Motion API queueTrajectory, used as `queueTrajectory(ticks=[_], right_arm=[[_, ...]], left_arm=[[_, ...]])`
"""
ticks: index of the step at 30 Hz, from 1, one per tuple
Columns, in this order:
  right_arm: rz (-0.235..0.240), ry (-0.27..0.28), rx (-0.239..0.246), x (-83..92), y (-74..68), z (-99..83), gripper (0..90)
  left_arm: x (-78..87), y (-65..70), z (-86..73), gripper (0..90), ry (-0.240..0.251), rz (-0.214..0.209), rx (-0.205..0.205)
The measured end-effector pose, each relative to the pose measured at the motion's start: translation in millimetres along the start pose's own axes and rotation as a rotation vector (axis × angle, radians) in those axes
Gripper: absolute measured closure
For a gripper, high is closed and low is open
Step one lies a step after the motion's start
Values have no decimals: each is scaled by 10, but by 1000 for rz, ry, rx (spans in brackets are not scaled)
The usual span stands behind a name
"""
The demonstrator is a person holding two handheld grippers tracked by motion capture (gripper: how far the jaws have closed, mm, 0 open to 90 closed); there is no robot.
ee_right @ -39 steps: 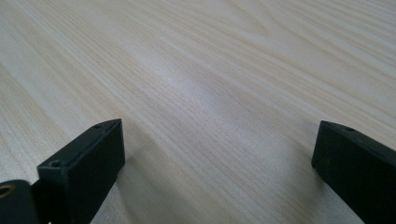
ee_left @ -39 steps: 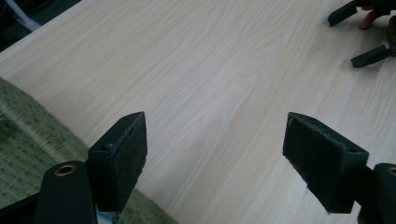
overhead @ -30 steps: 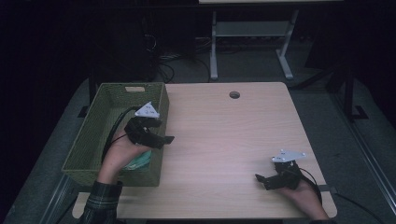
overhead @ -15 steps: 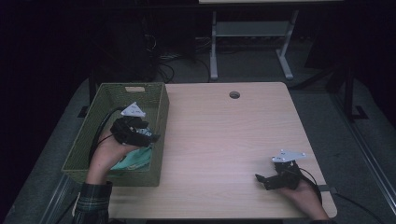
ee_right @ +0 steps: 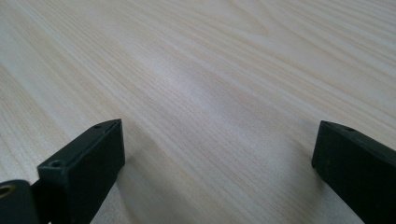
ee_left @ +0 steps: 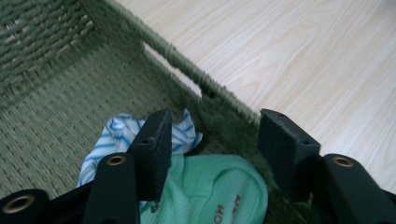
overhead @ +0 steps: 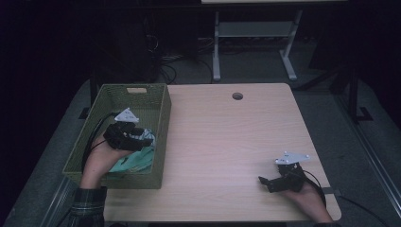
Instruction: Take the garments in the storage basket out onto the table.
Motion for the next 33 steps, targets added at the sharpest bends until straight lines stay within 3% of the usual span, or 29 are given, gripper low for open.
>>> queueTrajectory(ticks=[6,8,19,26,33], right_arm=[[0,-1,0,1,0,0,22],[0,0,0,0,0,0,22],[0,0,0,0,0,0,22],[0,0,0,0,0,0,22],[0,-1,0,1,0,0,22]], left_arm=[[-60,-44,-77,481,-36,-14,10],[-91,-75,-126,500,-74,-7,4],[-171,-176,-268,516,-153,0,19],[-134,-239,-321,500,-149,17,45],[-188,-296,-393,442,-194,31,56]])
Point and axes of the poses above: each handheld gripper's, and its own axes: x roughly backward along the jaws, z roughly out of its top, y roughly to its right, the point moved 2 cm from there along -x, roughly forward along the jaws
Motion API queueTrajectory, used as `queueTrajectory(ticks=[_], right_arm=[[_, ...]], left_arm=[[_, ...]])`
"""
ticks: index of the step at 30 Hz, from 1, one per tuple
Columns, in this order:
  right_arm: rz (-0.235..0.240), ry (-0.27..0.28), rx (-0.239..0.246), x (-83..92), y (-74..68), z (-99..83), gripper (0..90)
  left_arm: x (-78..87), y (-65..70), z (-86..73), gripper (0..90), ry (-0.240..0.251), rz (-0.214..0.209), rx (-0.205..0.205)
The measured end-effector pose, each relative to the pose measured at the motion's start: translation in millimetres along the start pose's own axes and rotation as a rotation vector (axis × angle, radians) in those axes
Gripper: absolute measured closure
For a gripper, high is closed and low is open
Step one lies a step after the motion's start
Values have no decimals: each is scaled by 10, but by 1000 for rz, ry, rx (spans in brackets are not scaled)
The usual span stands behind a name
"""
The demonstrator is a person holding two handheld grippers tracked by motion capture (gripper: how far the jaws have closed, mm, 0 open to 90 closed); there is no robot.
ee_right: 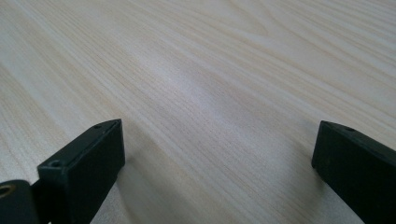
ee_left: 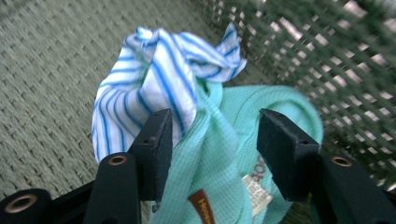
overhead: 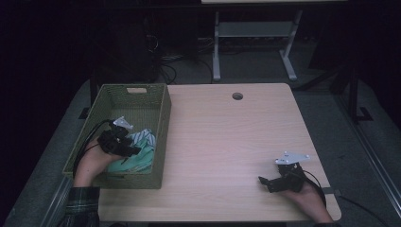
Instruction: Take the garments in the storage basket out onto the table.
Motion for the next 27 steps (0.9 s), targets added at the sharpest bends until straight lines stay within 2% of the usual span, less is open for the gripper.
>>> queueTrajectory(ticks=[2,3,5,16,17,20,21,27], right_arm=[[0,1,0,-1,0,0,22],[0,1,-1,-1,0,0,22],[0,1,0,0,0,0,22],[0,0,1,0,1,0,22],[-1,0,1,0,1,0,22],[0,0,1,0,1,0,22],[-1,1,1,0,1,0,22],[0,1,0,0,0,0,22]], left_arm=[[-28,-11,-16,426,-16,2,-1],[-53,-21,-23,420,-33,6,-14],[-76,-25,-26,405,-45,3,-7],[-207,-31,-31,301,-87,-11,-37],[-257,-34,-36,300,-109,-13,-43],[-308,-35,-53,299,-130,-10,-43],[-344,-48,-74,305,-145,-15,-31],[-379,-81,-103,354,-160,-18,-18]])
Point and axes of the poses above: each handheld gripper's, and its own axes: x roughly backward along the jaws, z roughly out of its top, y roughly to its right, the point moved 2 cm from there along -x, roughly forward along the jaws
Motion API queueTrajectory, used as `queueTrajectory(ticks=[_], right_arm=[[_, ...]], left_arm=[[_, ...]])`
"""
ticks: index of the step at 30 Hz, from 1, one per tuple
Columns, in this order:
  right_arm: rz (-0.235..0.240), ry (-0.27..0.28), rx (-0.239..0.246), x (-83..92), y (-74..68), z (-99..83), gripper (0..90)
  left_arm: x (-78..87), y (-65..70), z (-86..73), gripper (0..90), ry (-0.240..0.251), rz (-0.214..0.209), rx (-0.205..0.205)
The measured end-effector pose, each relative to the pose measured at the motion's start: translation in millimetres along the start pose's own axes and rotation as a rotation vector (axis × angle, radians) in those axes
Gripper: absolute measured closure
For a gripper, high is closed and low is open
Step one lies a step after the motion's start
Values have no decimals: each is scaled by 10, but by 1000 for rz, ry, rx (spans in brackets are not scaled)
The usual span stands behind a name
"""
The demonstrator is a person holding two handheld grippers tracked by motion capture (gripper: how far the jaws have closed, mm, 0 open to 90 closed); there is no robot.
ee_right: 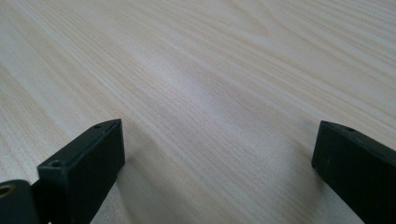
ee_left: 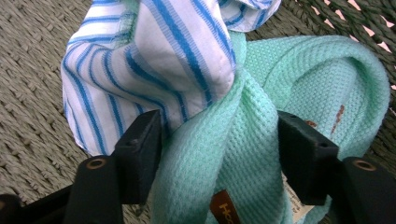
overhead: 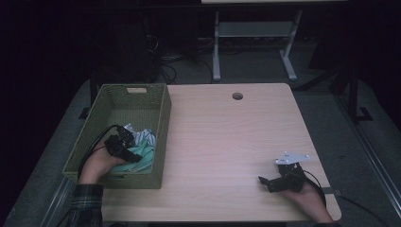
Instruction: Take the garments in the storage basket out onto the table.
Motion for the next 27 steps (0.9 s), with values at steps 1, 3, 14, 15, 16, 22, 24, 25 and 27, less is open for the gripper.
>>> queueTrajectory(ticks=[1,3,14,15,16,22,24,25,27], right_arm=[[0,0,0,0,0,0,22],[0,0,0,0,0,0,22],[0,0,1,0,1,0,22],[0,0,0,0,1,0,22],[0,0,0,0,1,0,22],[1,1,-1,1,1,0,22],[0,0,1,0,1,0,22],[0,0,1,0,1,0,22],[0,0,0,0,1,0,22]], left_arm=[[3,-1,0,372,1,-4,3],[28,-11,3,444,13,-6,15],[136,-51,4,665,79,-17,39],[162,-57,9,706,97,-21,47],[162,-57,9,719,97,-21,47],[256,-87,12,747,158,-28,91],[299,-107,7,749,191,-28,115],[299,-107,7,753,191,-28,115],[360,-121,5,756,234,-26,128]])
Point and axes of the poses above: each handheld gripper's, and its own axes: x roughly backward along the jaws, z roughly out of its top, y roughly to its right, the point moved 2 cm from there along -x, roughly forward along the jaws
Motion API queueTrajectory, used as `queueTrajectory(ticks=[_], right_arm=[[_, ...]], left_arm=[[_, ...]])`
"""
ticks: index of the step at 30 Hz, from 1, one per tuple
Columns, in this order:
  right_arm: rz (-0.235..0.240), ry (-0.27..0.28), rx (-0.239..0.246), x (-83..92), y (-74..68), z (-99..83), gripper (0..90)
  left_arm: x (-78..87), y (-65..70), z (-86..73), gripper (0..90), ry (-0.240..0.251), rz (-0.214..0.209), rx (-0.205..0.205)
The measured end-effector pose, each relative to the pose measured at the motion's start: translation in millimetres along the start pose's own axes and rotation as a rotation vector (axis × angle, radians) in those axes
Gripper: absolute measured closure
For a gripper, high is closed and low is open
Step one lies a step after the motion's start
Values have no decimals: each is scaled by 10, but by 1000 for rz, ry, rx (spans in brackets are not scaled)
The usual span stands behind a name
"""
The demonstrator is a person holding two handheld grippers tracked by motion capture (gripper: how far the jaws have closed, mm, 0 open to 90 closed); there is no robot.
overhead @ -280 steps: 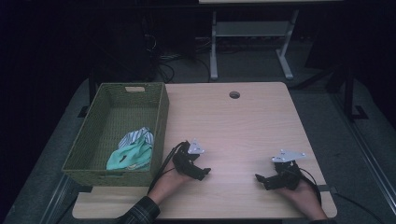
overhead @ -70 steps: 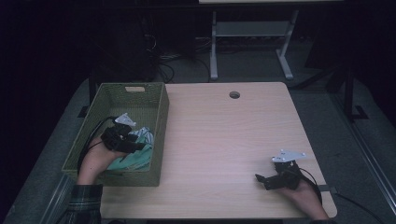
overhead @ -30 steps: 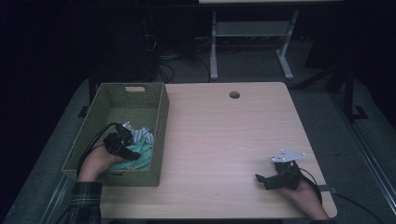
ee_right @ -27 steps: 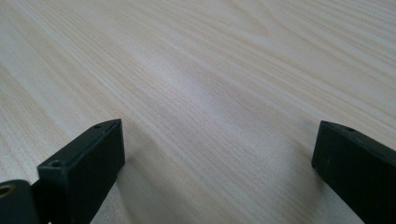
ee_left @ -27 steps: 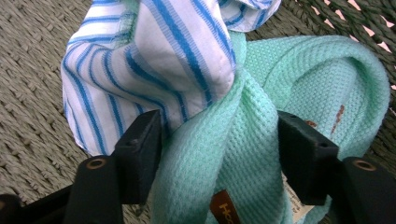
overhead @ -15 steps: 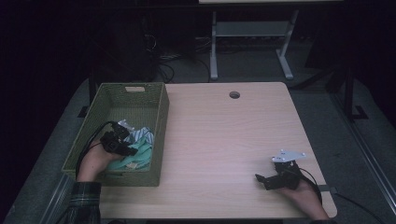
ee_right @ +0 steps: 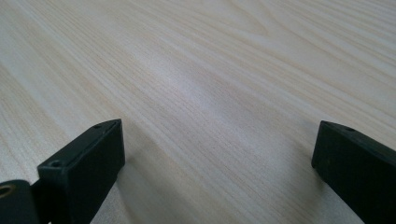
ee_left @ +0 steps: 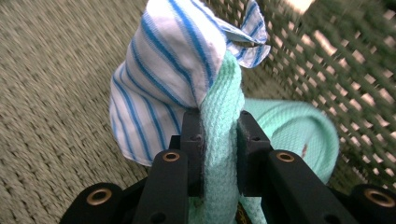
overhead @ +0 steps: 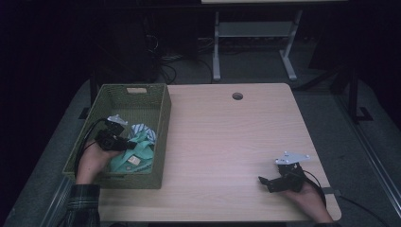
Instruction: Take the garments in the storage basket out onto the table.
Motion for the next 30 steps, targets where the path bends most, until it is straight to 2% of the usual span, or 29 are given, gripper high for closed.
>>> queueTrajectory(ticks=[3,4,7,10,11,15,19,20,23,24,27,30], right_arm=[[0,0,0,0,0,0,22],[0,0,0,0,0,0,22],[0,0,0,0,-1,0,22],[0,-1,0,0,-1,0,22],[0,-1,0,0,-1,0,22],[-1,-1,0,0,-1,0,22],[-1,-2,2,0,-1,0,22],[-1,-1,0,0,-2,0,22],[-1,-1,1,-1,-2,0,22],[-1,-1,1,-1,-2,0,22],[-1,-1,1,-1,-2,0,22],[-2,-1,0,-1,-1,0,23]], left_arm=[[47,-5,15,763,26,-4,6],[96,-12,29,766,51,-1,8],[146,-17,41,773,71,-5,11],[248,-21,71,784,123,1,16],[248,-21,71,785,123,1,16],[370,-25,114,785,184,-1,29],[433,-39,139,789,212,-5,26],[476,-43,161,790,238,-9,36],[547,-53,198,793,274,-17,39],[547,-53,198,795,274,-17,39],[612,-54,245,795,313,-27,46],[638,-63,267,797,325,-30,44]])
Point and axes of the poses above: each handheld gripper's, and its own axes: x roughly backward along the jaws, z roughly out of its top, y roughly to its right, the point moved 2 cm from there along -x, roughly forward along the jaws
